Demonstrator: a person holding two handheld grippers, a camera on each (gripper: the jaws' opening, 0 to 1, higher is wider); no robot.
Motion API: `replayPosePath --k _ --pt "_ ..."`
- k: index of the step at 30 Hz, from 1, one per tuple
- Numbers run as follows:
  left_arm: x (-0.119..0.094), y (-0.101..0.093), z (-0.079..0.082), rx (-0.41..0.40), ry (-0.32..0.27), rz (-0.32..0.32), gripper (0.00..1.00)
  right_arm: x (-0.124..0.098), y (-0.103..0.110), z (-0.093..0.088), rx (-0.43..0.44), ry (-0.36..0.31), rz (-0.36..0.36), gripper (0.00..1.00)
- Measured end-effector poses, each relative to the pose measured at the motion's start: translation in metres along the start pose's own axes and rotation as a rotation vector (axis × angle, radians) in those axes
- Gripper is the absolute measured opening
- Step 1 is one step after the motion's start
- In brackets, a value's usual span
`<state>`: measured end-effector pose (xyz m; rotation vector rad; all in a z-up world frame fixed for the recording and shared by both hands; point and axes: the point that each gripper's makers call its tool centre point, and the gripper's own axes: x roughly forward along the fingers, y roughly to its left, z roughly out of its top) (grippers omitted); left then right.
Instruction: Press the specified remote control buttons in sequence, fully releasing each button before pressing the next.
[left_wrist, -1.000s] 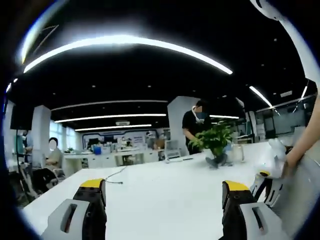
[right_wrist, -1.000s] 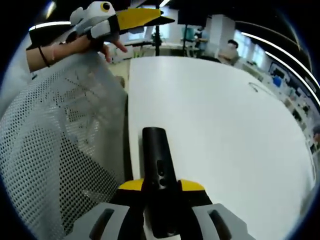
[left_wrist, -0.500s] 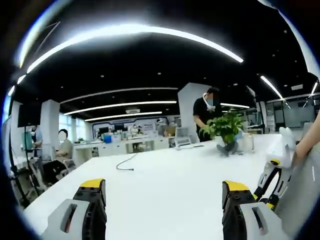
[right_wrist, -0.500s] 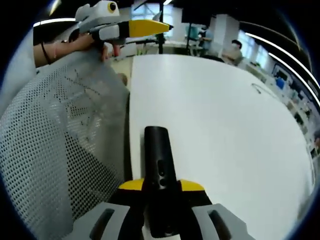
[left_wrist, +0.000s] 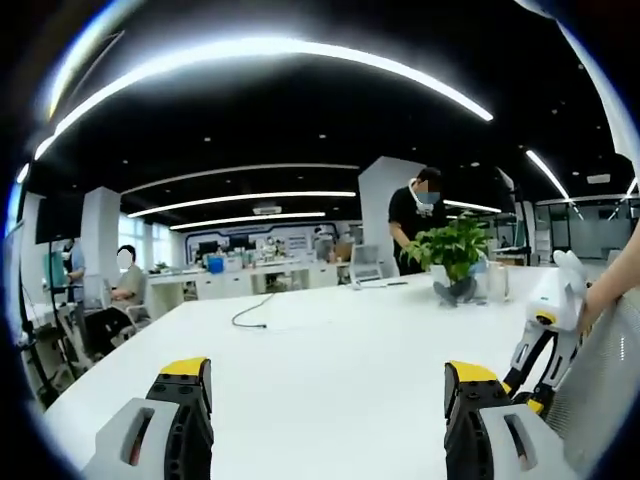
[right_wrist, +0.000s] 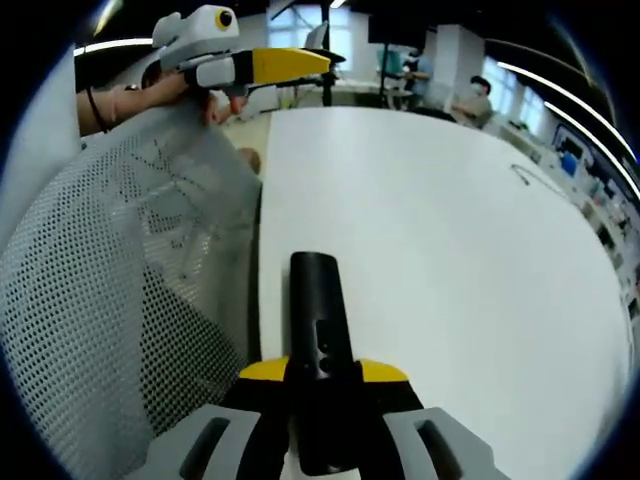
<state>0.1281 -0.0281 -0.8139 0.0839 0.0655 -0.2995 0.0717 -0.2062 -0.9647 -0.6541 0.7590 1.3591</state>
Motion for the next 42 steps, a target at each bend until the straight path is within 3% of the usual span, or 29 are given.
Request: replayPosePath --k 28,33,38,42 --pt "0.0 -0.003 -0.008 -0.019 0.042 -0.018 0.97 0.004 -0.049 0.004 -0.026 0.012 -0.004 0.21" --pt "0.0 -0.002 -0.006 -0.056 0.029 -0.014 0.97 0.005 -0.056 0.004 -0.041 0.019 -0.004 0.21" --pt "0.0 -0.004 -0.01 -0.044 0.057 -0.019 0.97 0.006 -0.064 0.005 -0.042 0.009 -0.002 0.22" --pt "-0.001 -0.001 -0.007 -0.069 0.034 -0.008 0.97 0.008 -0.071 0.006 -0.043 0.009 0.001 0.22"
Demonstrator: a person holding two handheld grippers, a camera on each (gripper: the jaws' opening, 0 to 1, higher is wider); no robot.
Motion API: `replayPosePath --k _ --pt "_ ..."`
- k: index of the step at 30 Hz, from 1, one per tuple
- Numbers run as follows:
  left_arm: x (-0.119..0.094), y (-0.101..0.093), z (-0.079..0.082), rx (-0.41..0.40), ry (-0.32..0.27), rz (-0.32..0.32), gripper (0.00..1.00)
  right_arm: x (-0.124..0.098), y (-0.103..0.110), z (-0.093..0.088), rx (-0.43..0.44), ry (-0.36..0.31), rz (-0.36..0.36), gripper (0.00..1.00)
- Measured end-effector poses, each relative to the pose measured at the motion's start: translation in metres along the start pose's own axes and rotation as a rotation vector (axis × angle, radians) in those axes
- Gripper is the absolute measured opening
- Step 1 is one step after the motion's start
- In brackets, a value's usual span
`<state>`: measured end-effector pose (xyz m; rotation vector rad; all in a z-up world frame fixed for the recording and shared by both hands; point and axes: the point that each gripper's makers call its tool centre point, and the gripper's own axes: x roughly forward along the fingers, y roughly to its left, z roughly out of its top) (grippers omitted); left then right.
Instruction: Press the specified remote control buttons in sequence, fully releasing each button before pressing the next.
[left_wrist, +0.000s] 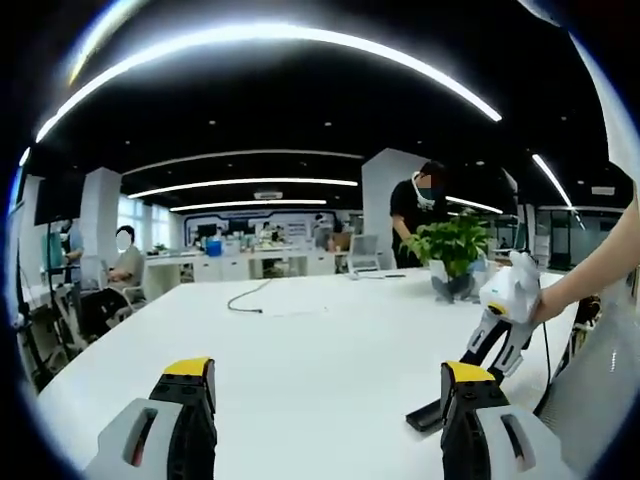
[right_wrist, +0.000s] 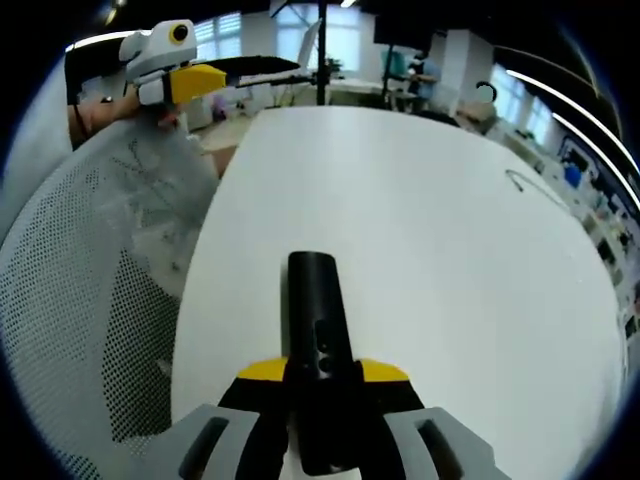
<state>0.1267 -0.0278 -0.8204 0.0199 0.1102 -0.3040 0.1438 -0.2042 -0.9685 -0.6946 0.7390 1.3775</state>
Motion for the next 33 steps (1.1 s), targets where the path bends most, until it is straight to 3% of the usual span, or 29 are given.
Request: replayPosePath --k 4,9,20,33 --pt "0.001 -0.004 -0.005 0.022 0.028 -0.013 0.96 0.002 -0.007 0.001 0.007 -0.007 -0.004 0.22" --pt "0.0 -0.001 0.001 -0.015 -0.001 -0.009 0.96 0.002 -0.014 0.002 0.006 0.009 -0.003 0.22" --pt "-0.001 -0.002 0.002 -0.023 -0.007 -0.014 0.95 0.001 -0.022 0.003 -0.023 0.062 0.012 0.22" --pt "-0.001 -0.001 -0.006 -0.033 0.038 -0.006 0.92 0.002 -0.037 0.004 -0.048 0.093 0.036 0.22"
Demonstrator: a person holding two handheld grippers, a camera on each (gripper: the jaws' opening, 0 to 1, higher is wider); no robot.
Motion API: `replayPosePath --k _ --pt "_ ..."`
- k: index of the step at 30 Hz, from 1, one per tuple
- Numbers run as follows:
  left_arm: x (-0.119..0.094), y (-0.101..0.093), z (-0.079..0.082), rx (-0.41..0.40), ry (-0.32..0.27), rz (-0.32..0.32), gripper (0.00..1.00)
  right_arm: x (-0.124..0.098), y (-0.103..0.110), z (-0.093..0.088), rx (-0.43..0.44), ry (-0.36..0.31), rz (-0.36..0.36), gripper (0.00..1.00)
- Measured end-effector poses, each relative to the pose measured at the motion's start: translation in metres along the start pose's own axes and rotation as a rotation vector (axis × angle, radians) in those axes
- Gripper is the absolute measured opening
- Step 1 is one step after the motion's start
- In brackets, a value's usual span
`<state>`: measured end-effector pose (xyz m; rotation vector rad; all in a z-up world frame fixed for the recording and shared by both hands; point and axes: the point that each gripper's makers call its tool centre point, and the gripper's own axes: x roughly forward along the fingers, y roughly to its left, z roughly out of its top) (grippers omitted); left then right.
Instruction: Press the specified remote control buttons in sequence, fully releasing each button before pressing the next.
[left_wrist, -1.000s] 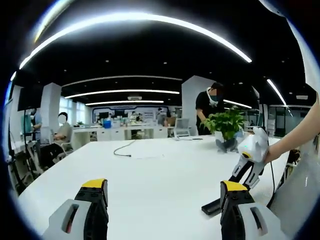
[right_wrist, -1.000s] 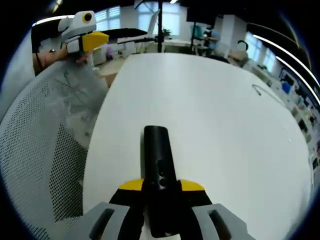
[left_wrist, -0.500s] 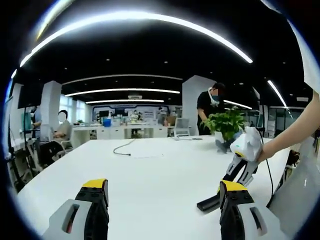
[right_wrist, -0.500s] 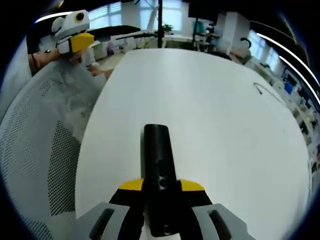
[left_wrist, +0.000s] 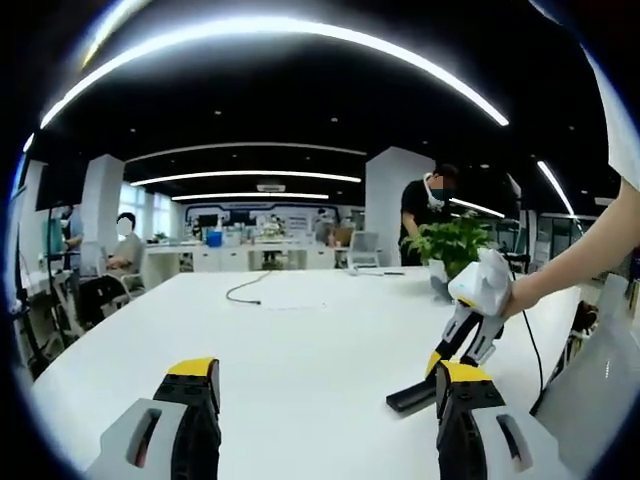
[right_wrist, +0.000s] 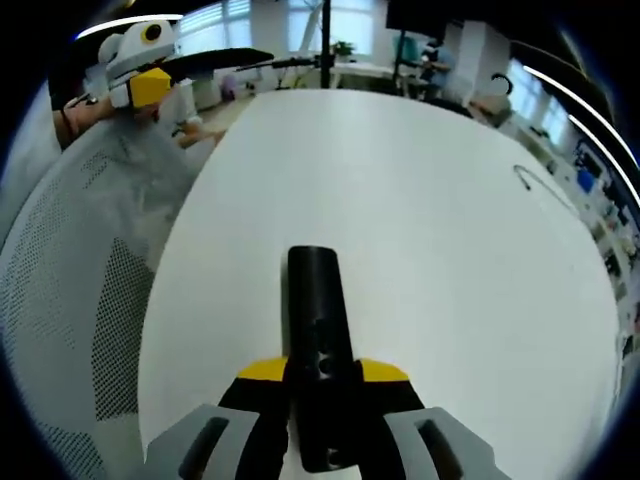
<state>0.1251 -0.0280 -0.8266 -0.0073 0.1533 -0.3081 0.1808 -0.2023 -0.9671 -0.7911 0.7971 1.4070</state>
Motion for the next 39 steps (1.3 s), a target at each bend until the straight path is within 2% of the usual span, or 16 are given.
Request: replayPosePath --k 9,24,33,39 --pt "-0.001 -0.002 -0.001 0.002 0.005 -0.011 0.9 0.0 -0.01 0.001 -0.038 0.062 0.047 0.21" --pt "0.0 0.001 -0.003 -0.005 0.017 0.002 0.9 0.002 -0.036 0.001 -0.094 0.147 0.058 0.21" --pt "0.0 0.0 -0.006 -0.011 0.032 -0.005 0.88 0.004 -0.054 0.002 -0.076 0.16 0.06 0.21" --pt "0.0 0.001 -0.004 -0.013 0.024 0.001 0.89 0.004 -0.06 0.003 -0.107 0.184 0.067 0.21"
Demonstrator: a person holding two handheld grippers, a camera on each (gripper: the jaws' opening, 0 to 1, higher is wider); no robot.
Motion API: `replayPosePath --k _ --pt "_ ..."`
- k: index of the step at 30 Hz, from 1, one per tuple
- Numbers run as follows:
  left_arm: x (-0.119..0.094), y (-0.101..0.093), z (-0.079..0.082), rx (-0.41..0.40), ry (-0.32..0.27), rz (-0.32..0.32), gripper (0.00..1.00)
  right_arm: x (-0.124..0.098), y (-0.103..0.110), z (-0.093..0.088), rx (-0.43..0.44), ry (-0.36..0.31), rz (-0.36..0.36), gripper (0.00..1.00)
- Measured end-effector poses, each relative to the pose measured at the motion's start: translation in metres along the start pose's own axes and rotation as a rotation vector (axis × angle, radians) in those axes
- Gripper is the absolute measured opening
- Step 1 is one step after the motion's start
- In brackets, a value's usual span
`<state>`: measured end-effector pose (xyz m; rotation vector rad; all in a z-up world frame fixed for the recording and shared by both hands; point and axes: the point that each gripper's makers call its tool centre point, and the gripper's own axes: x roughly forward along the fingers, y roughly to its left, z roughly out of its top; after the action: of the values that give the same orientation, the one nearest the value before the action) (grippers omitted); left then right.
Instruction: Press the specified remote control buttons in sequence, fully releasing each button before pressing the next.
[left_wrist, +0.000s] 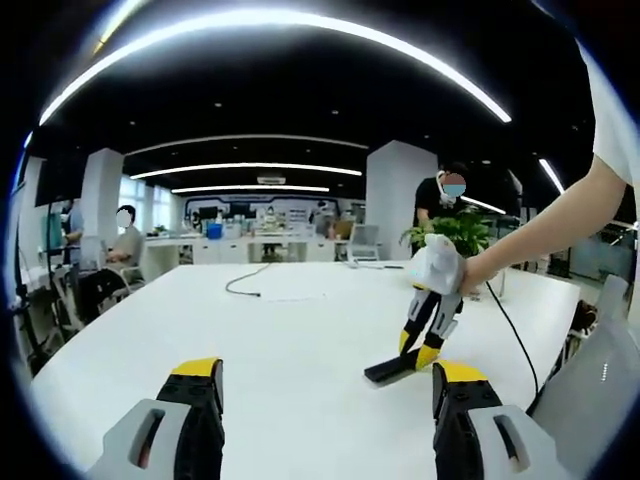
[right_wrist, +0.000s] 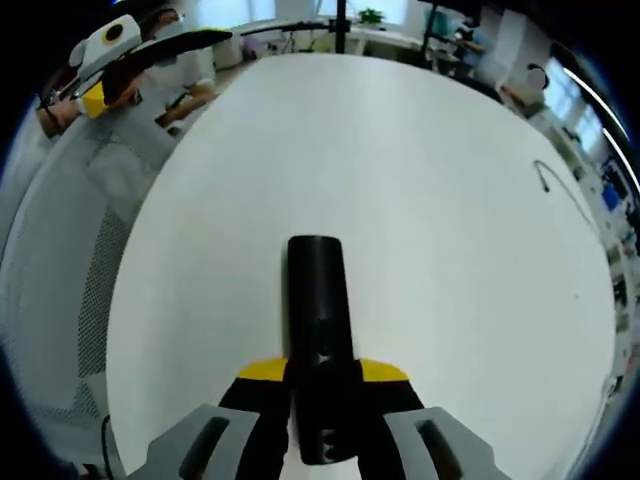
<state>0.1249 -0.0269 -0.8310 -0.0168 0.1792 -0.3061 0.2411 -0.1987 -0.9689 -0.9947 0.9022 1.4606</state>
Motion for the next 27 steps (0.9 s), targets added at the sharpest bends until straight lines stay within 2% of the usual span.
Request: replayPosePath --k 13,24,27 --pt "0.001 -0.002 -0.008 0.012 0.043 -0.009 0.89 0.0 -0.019 -0.001 0.005 0.011 0.014 0.21" --pt "0.0 0.003 -0.01 0.011 0.057 0.016 0.95 0.0 -0.033 -0.001 0.005 0.025 0.011 0.21" --pt "0.001 -0.001 -0.011 -0.008 0.056 -0.006 0.96 0.0 -0.036 -0.001 0.009 0.023 0.004 0.21"
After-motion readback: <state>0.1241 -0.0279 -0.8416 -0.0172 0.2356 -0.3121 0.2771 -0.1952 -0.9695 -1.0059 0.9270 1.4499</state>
